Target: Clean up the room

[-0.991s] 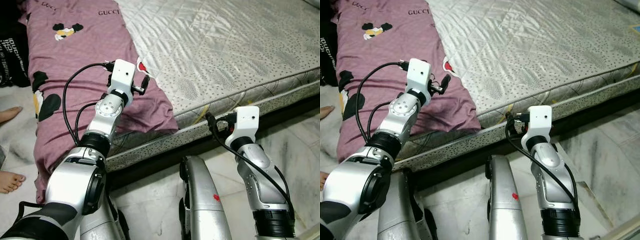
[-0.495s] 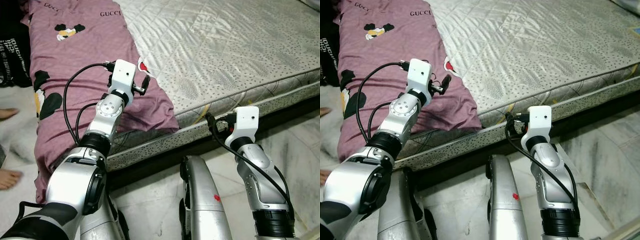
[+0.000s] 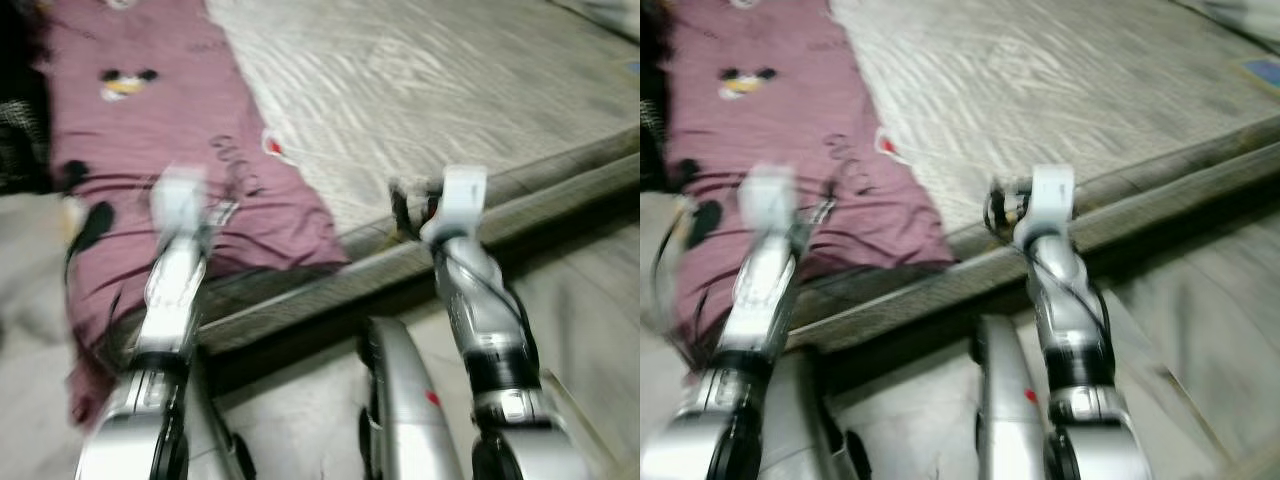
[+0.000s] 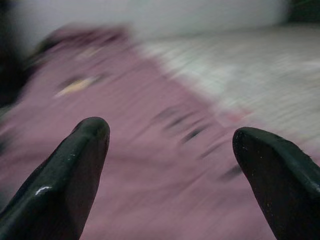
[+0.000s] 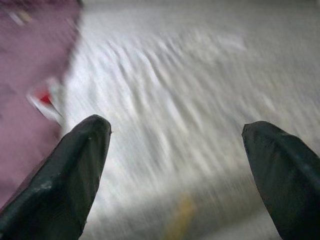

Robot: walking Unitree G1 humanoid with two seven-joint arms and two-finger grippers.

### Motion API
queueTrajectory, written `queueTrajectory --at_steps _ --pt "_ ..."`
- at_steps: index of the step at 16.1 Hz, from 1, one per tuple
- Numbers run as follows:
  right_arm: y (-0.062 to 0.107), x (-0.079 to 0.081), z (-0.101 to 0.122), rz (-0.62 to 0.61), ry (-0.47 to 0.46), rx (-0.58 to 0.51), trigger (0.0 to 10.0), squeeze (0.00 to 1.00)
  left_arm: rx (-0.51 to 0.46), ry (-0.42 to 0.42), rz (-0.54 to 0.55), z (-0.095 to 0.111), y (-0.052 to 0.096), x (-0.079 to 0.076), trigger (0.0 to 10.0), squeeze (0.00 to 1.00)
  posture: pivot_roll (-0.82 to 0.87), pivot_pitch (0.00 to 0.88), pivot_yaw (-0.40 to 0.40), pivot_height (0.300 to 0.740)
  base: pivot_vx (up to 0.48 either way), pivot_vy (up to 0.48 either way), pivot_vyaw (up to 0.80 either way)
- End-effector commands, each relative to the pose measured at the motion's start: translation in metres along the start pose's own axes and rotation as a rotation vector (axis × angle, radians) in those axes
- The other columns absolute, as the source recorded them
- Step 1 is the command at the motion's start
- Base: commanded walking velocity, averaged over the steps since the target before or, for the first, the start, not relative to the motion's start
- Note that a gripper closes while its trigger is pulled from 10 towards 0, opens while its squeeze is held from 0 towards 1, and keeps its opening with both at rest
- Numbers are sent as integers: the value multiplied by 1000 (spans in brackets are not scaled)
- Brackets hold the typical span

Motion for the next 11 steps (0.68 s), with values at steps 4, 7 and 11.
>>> queueTrajectory --at_steps 4,7,11 --pt "4 3 -13 5 -76 -2 10000 0 -98 14 30 25 0 -3 10000 0 -90 0 30 478 0 0 0" --pt "0 13 -6 43 -119 -52 10000 0 -105 13 38 28 8 -3 10000 0 -84 0 15 501 0 0 0" --pt "-4 20 -2 67 -134 -72 10000 0 -87 15 49 27 11 -2 10000 0 -89 0 19 543 0 0 0"
Point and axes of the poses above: a point about 5 cm out from each wrist's last joint towards the gripper, its own y axis pointing back from the gripper into the wrist, its own z axis along the axis of the wrist's last joint, x = y × z, the point moved 2 cm from there along -y, pointing out of the wrist towards the gripper, and after that the axes turned 3 degrees about y, right-handed, at the moved point
